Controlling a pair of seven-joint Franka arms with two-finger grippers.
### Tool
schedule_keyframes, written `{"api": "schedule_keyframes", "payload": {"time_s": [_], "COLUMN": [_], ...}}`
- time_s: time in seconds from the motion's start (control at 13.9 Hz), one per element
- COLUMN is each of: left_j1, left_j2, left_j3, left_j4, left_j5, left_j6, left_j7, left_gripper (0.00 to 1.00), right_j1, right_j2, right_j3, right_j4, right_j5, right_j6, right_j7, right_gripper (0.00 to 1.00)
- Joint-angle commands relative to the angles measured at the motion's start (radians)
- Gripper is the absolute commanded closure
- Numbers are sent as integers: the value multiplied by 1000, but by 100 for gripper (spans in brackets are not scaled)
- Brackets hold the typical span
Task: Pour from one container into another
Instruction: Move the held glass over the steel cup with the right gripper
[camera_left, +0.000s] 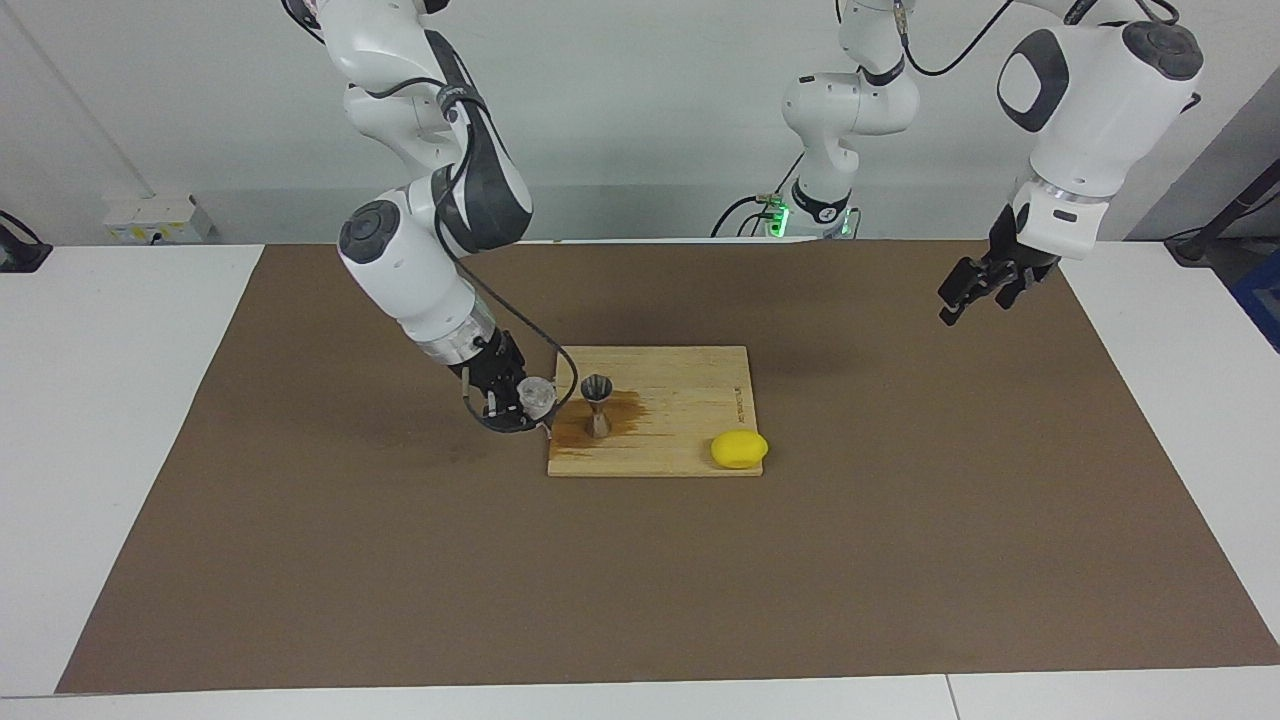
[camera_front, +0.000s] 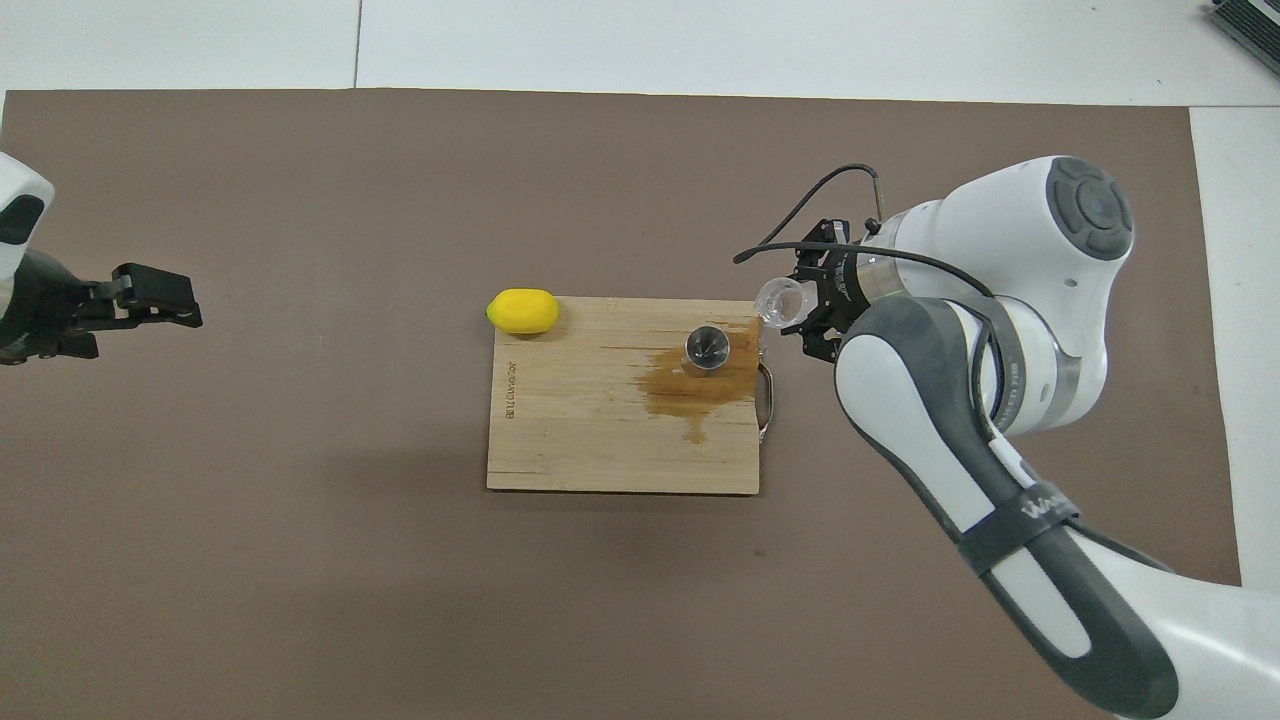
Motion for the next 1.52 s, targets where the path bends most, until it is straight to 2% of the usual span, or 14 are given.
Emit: {"api": "schedule_keyframes", "payload": {"time_s": [0.0, 0.14, 0.22, 0.29, 0.51, 0.58, 0.65, 0.72, 0.87, 1.01, 1.44], "left_j1": [40, 141, 210, 218, 191, 169, 115, 97, 108, 161, 152], "left_j2": [-14, -15, -9, 0, 47, 73, 75, 71, 63, 60, 26], "left_j3": [-40, -134, -215, -234, -193, -184, -137, -94, -101, -153, -156], "left_j4": [-6, -21, 0, 36, 137, 190, 196, 193, 192, 189, 121], "left_j5": [17, 16, 10, 10, -16, -18, -18, -21, -21, -21, -21], "left_j6": [-24, -20, -20, -35, -133, -165, -168, -165, -168, -161, -145], "left_j7": [28, 24, 25, 27, 30, 31, 31, 34, 34, 34, 22], "left_gripper": [0, 0, 0, 0, 0, 0, 0, 0, 0, 0, 0], "right_j1": [49, 70, 79, 84, 98, 98, 99, 119, 130, 151, 181], "right_j2": [4, 3, 3, 1, -2, -3, -6, -6, -9, -17, -36], "right_j3": [-2, -2, -2, -2, -2, -1, 4, 2, 2, 2, 5], "right_j4": [11, 11, 10, 8, 7, 4, -1, -1, -6, -7, -18], "right_j5": [-91, -139, -183, -214, -298, -334, -360, -377, -416, -481, -590], "right_j6": [16, 16, 12, 7, 2, 1, -2, -2, -8, -24, -62], "right_j7": [76, 102, 104, 106, 104, 104, 104, 104, 104, 104, 95], "right_gripper": [100, 100, 100, 100, 100, 100, 100, 100, 100, 100, 100]}}
